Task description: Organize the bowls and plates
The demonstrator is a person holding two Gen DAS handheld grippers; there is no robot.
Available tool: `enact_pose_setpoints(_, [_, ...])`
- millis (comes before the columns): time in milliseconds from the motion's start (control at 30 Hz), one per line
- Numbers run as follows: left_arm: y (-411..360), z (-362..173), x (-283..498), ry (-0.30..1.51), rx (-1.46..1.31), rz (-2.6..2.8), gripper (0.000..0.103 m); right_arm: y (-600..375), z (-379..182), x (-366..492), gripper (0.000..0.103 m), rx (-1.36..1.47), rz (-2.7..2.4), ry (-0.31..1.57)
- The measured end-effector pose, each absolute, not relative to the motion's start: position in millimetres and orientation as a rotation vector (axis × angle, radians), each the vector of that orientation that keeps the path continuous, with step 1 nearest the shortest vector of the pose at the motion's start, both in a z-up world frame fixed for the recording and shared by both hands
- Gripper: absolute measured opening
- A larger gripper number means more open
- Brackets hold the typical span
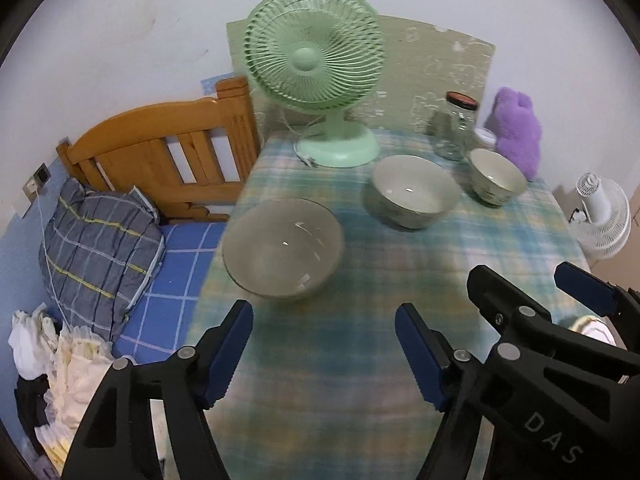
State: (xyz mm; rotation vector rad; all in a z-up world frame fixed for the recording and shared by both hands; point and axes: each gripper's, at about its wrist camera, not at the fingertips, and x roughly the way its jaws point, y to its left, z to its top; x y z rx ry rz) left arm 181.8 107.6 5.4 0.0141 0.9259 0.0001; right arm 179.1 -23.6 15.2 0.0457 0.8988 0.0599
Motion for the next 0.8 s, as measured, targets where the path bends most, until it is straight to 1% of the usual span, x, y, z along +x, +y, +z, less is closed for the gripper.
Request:
enact_pose_setpoints(133, [134,-1,209,0.926,0.026,-0.018,0.065,4,11,200,0.084,0.036,0.046,0.879])
enact_pose_setpoints(233, [151,-4,226,0.92,0.045,-0.014,0.062,21,5,218,0.083,0.087,0.036,0.877])
enact_pose_setpoints(300, [162,-9,238,0.928,0.05,-0.012,0.062,31,1,228,0.078,0.104,0.027,0.881])
enact_pose_setpoints(467, [182,-24,263,0.959,0.045,-0.01,0.061,51,-10,250,0.074,0.145,-0.005,0.899])
enact_pose_setpoints(533, [187,-32,271,0.972,0.043,-0.02,0.061,59,-16,258,0.071,0.148,-0.017,0.908])
enact_pose_setpoints(600, [191,-41,279,0.985,0.043,-0.031,0.056,64,-24,265,0.069,0.151,-0.029,0.925])
enact_pose_setpoints(633, [192,-44,281,0.99,0.045,-0.033,0.052,66,-27,268,0.068,0.152,-0.034,0.932])
enact_pose_setpoints(667, [193,-48,285,0.997,0.048,-0.034,0.05,68,-31,271,0.065,0.152,-0.041,0.941])
enact_pose_setpoints(700, [194,-53,289,1.005,0.049,-0.035,0.049,69,-36,274,0.061,0.152,-0.045,0.952])
enact_pose_setpoints(733, [194,-56,291,1.01,0.048,-0.037,0.046,70,-41,278,0.061,0.153,-0.049,0.963])
enact_pose_setpoints(800, [196,-63,297,1.024,0.047,-0.041,0.046,72,-49,285,0.059,0.159,-0.06,0.981])
